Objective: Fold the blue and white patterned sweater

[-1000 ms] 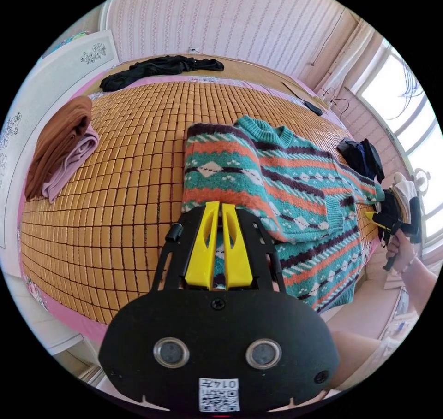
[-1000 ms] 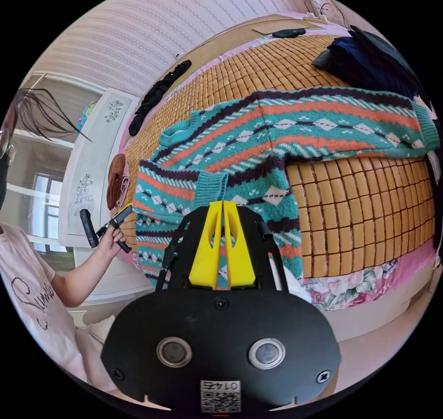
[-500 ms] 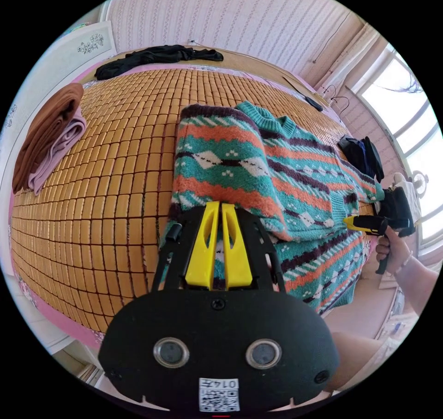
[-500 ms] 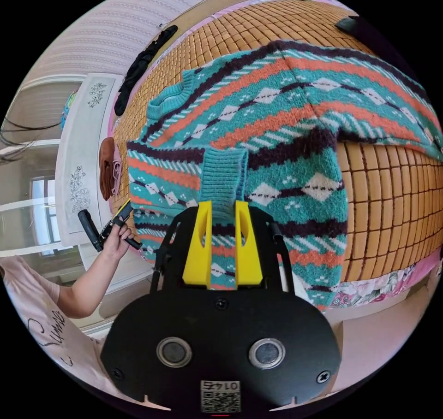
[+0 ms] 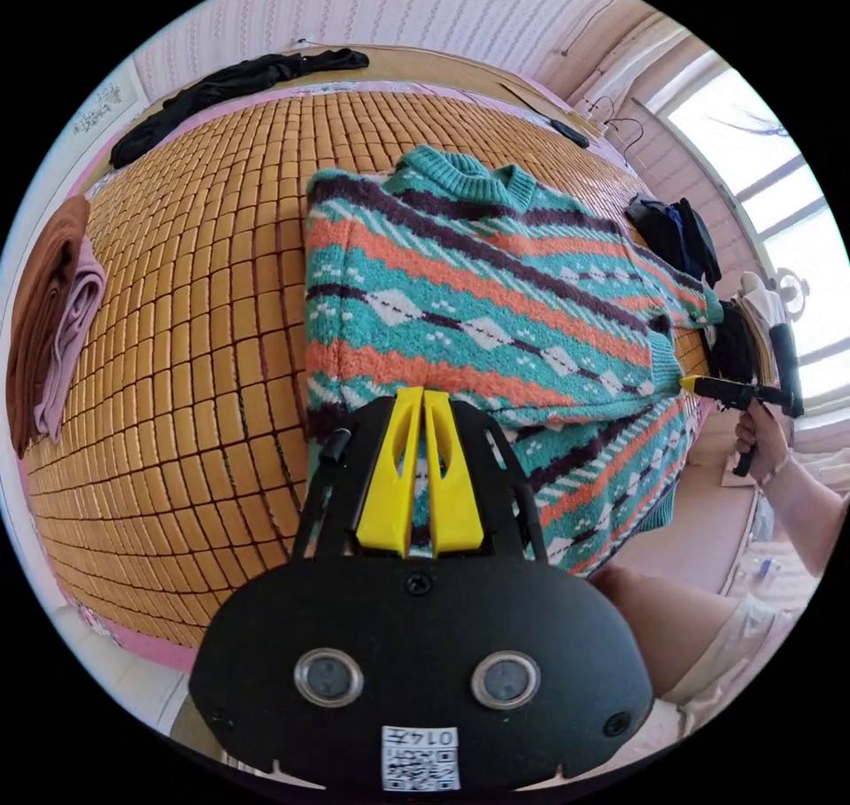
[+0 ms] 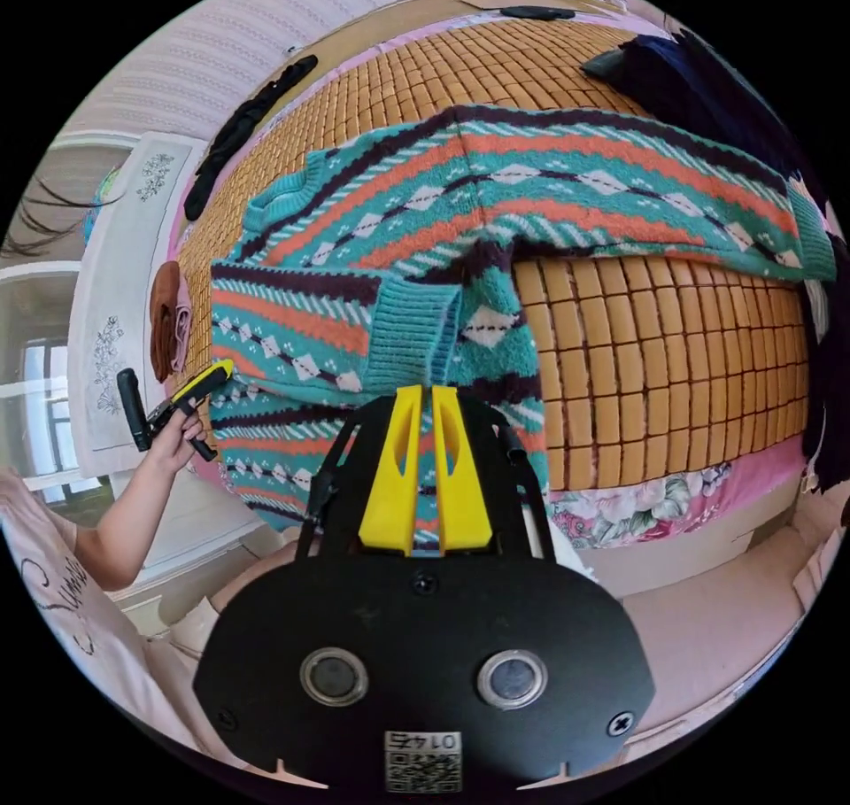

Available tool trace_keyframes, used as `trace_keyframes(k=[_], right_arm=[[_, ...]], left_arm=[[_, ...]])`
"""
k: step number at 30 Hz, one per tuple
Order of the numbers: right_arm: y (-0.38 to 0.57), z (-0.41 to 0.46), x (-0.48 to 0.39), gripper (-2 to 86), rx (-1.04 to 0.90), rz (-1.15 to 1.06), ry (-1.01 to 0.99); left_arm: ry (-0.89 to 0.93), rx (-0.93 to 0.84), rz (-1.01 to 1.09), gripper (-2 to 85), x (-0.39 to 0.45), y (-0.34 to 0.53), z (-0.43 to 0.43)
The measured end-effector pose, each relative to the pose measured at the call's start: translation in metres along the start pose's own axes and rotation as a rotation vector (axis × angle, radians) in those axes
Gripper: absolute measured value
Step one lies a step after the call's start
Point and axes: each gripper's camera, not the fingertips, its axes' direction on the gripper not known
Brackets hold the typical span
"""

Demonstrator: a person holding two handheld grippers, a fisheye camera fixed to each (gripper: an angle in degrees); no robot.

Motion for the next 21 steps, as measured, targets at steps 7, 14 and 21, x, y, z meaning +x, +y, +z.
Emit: trace_keyframes(k=[7,14,21], right_arm=[[0.006,-0.069,0.092,7.8,0.44,0.303,-0.134],[-0.008,-0.082,0.181,11.3,0.614,0.634,0.026],[-0.013,-0.067,0.204,7.8,0.639,0.71,-0.003]], left_arm=[[-0.042,0.036,0.048,-1.0,0.009,-0.001,0.009],[-0.39,-0.079,0.276,-0.9,0.069,-0.028,0.008],[-0.526,-0.113,0.252,-0.8,0.082,-0.033,-0.008]])
